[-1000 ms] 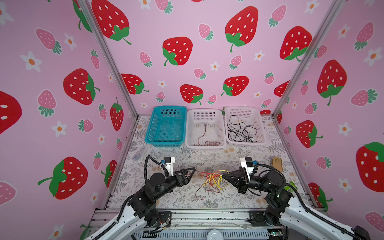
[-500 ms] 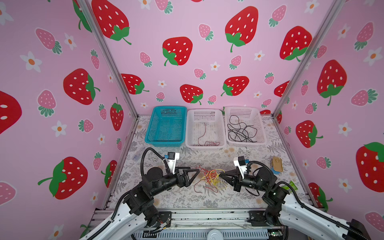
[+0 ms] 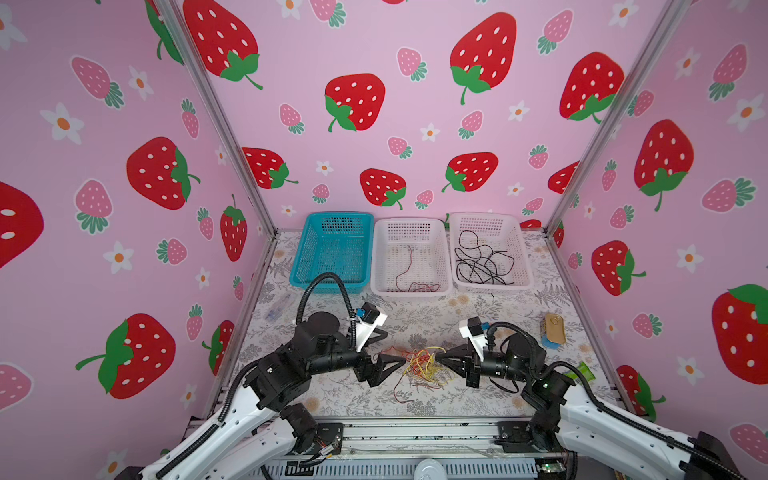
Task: Untangle the cables
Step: 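Bring the left gripper to the raised tangle and grasp a red wire, then pull the grippers apart, left holding red wire, right holding yellow wire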
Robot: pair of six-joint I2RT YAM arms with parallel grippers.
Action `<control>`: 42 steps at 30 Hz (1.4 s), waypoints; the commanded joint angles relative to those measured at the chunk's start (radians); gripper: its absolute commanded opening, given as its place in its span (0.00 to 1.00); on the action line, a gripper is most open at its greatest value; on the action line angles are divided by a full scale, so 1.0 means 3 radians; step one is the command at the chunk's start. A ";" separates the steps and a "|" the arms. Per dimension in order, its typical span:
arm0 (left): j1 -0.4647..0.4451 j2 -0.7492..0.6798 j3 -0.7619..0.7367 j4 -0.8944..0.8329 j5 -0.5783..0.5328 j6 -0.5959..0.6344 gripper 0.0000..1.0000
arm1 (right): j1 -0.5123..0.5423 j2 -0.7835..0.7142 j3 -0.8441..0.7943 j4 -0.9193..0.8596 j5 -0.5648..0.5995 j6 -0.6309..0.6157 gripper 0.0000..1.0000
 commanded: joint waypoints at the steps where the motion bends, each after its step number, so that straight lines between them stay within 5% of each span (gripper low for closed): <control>1: -0.0006 0.0167 0.0169 -0.0106 0.0297 0.0383 0.89 | -0.0022 -0.0007 0.0114 0.0119 -0.0223 -0.0046 0.00; 6: -0.0053 0.0427 0.0236 -0.0019 0.0605 0.0405 0.84 | -0.0017 0.0041 0.0091 0.0236 -0.0403 0.0012 0.00; 18: -0.0116 0.0619 0.0249 -0.0023 0.0880 0.0478 0.53 | -0.0019 0.0034 0.0086 0.0266 -0.0452 0.0017 0.00; 33: -0.0124 0.0744 0.0198 0.0092 0.0837 0.0482 0.49 | -0.0002 0.0075 0.0050 0.0435 -0.0632 0.0099 0.00; 42: -0.0125 0.0659 0.0125 0.0190 0.0968 0.0468 0.26 | -0.0001 0.0080 0.0050 0.0389 -0.0552 0.0068 0.00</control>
